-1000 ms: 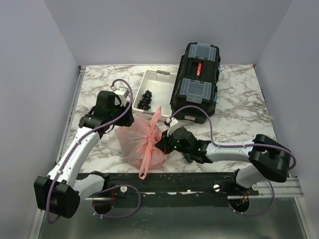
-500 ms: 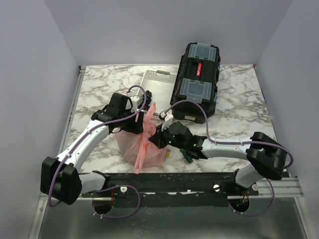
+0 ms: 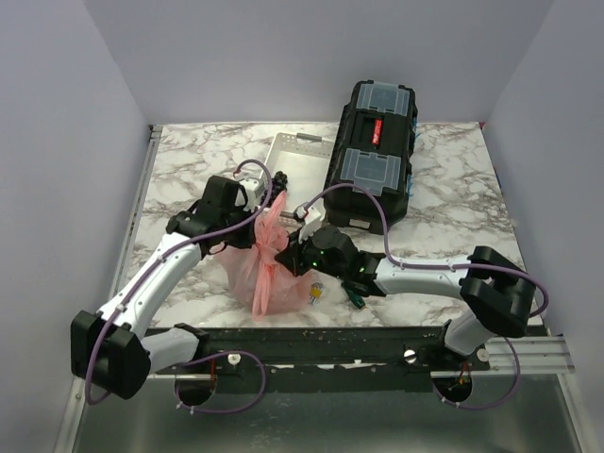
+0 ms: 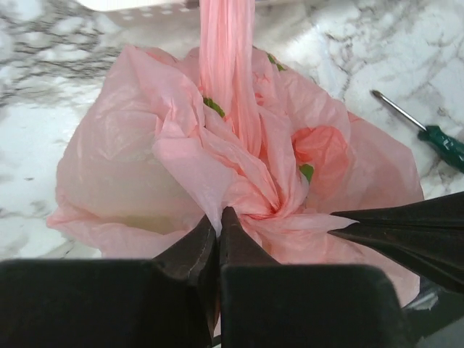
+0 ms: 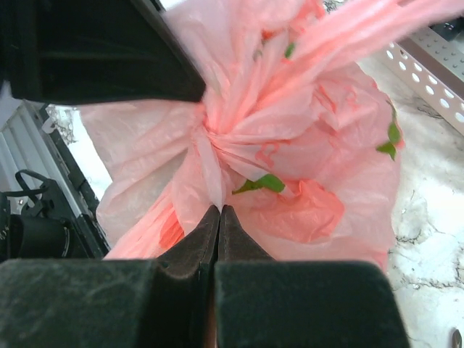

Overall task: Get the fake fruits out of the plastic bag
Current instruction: Untie the plastic bag at the center of the board.

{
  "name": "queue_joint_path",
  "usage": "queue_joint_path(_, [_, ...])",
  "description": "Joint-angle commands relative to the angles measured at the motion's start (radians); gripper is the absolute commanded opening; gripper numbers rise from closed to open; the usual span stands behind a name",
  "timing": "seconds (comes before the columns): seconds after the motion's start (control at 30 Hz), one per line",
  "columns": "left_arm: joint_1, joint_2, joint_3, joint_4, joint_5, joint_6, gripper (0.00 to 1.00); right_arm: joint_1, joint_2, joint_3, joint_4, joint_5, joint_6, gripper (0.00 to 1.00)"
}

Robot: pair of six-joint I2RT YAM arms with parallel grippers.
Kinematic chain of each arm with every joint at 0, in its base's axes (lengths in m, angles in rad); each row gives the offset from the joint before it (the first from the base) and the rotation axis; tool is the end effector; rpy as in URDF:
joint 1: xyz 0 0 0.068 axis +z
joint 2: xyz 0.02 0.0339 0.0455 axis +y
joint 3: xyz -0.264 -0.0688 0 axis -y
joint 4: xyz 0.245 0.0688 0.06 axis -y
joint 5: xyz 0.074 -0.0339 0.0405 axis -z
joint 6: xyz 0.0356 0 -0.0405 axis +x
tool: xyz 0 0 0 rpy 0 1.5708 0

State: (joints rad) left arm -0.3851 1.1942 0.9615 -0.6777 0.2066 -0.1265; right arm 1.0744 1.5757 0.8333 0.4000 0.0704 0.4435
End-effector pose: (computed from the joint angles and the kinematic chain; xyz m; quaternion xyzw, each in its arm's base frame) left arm 0.2215 -0.0976 0.2749 0.1545 0.9288 -0.1760 0.2873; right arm 0.1668 0.3026 0.2193 -0.2341 0.7827 0.3755 0.4377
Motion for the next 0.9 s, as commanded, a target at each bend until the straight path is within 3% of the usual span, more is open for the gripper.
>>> queue_joint_path(0.0, [0.012, -0.115, -0.001, 0.049, -0.275, -0.049, 0.00, 0.007, 0.005, -0.004, -0.024, 0.018, -0.012, 0.01])
queue_joint_path(0.1, [0.036, -0.182, -0.024, 0.072, -0.387, -0.089, 0.00, 0.006, -0.010, -0.037, -0.019, 0.020, -0.004, 0.01])
queue_joint_path(0.23, [0.062, -0.258, -0.064, 0.121, -0.423, -0.106, 0.00, 0.007, -0.049, -0.108, -0.003, 0.070, 0.016, 0.01])
queue_joint_path(0.43, [0.069, -0.262, -0.065, 0.132, -0.339, -0.092, 0.00, 0.006, -0.086, -0.139, -0.046, 0.137, 0.022, 0.01])
queue_joint_path(0.73, [0.077, -0.235, -0.049, 0.122, -0.241, -0.079, 0.00, 0.007, -0.084, 0.019, -0.137, 0.056, -0.051, 0.37])
queue_joint_path(0.87, [0.078, -0.238, -0.048, 0.121, -0.236, -0.080, 0.00, 0.008, -0.073, 0.083, -0.137, 0.014, -0.069, 0.45])
